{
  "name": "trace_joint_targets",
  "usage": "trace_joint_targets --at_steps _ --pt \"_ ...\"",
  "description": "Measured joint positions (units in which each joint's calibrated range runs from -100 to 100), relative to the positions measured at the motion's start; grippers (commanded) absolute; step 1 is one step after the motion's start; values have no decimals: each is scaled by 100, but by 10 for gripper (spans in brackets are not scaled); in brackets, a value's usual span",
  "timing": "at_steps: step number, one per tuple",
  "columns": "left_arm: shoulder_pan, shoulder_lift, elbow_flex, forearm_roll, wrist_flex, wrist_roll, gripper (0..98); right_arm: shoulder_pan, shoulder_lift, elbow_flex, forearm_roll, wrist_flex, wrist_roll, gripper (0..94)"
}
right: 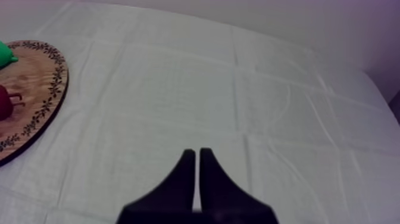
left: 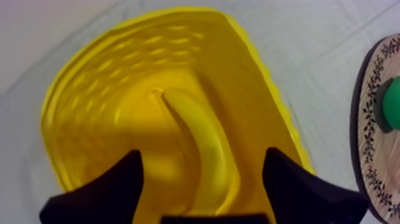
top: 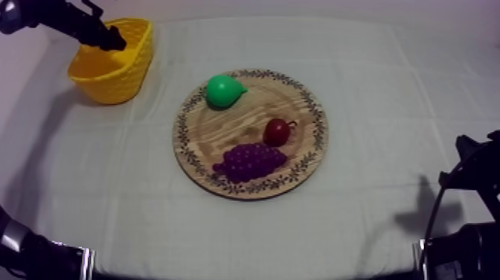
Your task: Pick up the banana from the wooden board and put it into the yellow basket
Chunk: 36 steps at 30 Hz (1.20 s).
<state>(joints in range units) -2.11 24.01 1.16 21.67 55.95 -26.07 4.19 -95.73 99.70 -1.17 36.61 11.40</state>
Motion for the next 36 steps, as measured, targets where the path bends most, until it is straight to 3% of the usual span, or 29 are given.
trace_joint_targets --at_steps 15,22,36 --pt "-107 -2773 1968 -661 -228 774 588 0 0 0 0 0 16 2" --pt "-230 -4510 3296 -702 -386 991 449 0 0 0 0 0 -6 2" --pt "-443 -7362 6101 -697 -819 1289 270 0 0 0 0 0 0 2"
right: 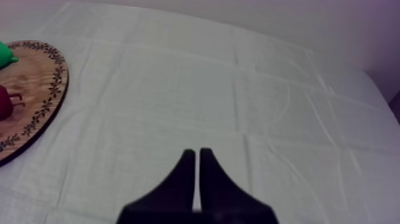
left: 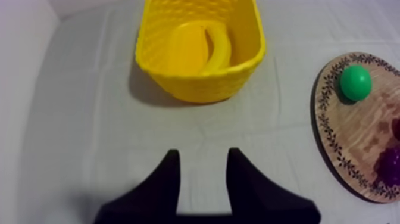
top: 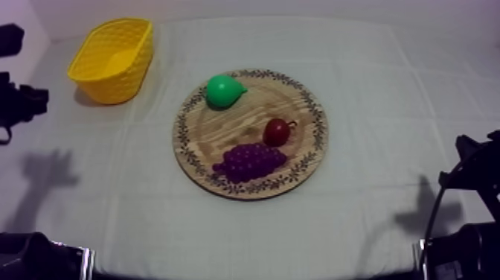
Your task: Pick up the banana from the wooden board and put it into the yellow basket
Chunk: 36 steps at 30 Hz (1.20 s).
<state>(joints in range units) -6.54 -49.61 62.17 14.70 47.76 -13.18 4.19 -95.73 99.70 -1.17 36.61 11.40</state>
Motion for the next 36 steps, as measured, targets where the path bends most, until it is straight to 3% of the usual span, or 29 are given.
trace_joint_targets --at_steps 15,26,32,36 --pt "310 -2267 2287 0 -457 316 140 0 0 0 0 0 0 2" --pt "230 -3075 3234 34 -710 347 48 0 0 0 0 0 0 2" --pt "255 -3397 3386 -12 -825 498 35 0 0 0 0 0 0 2" --pt "332 -3662 3463 -153 -1027 722 30 0 0 0 0 0 0 2"
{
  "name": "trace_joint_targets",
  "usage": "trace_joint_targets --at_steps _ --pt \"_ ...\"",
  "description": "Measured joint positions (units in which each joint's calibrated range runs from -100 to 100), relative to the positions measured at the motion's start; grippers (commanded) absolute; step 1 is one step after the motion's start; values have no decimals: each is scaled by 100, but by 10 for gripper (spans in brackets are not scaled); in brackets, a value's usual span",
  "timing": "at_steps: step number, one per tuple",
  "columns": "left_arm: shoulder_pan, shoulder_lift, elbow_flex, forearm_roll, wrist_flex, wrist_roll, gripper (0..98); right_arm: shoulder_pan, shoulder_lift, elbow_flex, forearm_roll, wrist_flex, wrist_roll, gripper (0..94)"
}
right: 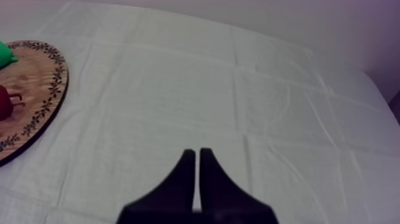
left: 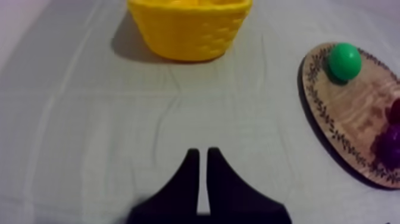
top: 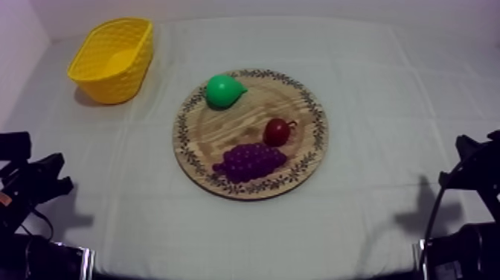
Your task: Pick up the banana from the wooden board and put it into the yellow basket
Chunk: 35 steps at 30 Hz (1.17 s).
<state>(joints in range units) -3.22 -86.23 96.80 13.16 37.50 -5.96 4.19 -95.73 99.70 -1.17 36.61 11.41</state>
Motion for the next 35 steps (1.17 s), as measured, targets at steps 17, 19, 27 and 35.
trace_joint_targets --at_steps 17,19,27,35 --pt "468 -1167 256 -1467 -407 1667 2 0 0 0 0 0 0 2" --pt "490 -1272 267 -1479 -425 1680 2 0 0 0 0 0 0 2" --pt "613 -1364 282 -1501 -449 1417 2 0 0 0 0 0 0 2" --pt "620 -1377 288 -1501 -449 1436 2 0 0 0 0 0 0 2"
